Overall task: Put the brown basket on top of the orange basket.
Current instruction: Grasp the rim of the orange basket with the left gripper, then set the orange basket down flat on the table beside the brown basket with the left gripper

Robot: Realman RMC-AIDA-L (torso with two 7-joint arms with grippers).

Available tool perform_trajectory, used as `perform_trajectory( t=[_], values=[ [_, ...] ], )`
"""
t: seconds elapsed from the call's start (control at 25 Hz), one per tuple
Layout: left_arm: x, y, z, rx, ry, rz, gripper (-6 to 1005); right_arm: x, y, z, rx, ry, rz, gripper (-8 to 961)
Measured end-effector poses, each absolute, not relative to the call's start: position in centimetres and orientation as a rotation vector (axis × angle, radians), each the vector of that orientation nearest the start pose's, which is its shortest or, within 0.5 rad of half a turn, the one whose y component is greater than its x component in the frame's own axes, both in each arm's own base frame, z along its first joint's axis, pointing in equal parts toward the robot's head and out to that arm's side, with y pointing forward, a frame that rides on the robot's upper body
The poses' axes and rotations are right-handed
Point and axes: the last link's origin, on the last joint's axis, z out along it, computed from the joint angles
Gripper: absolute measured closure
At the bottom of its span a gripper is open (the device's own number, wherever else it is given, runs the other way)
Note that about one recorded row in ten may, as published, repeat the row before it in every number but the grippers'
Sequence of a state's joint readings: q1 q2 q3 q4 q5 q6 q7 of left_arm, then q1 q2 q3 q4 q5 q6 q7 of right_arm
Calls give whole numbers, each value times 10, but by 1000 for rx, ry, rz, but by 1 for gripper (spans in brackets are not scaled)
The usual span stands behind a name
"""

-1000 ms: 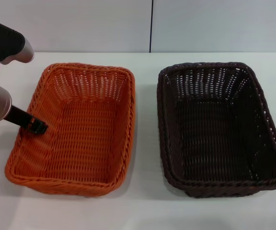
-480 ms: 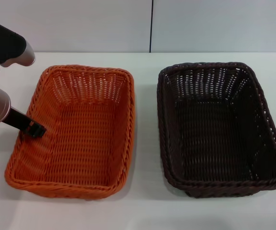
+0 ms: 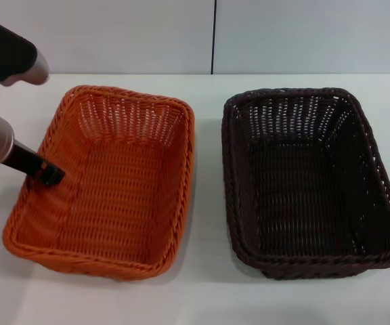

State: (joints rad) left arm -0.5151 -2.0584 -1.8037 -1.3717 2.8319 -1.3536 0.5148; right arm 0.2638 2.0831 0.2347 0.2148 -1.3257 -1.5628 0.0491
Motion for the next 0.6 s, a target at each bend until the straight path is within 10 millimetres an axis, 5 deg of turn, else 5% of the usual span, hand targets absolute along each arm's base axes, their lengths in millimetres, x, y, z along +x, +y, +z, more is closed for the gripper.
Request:
perform_trajectory(
  t=[0.6],
  values=[
    [-218,380,77,-2236,-772,502,730,370,242,30,-1102,519,707,139]
  ],
)
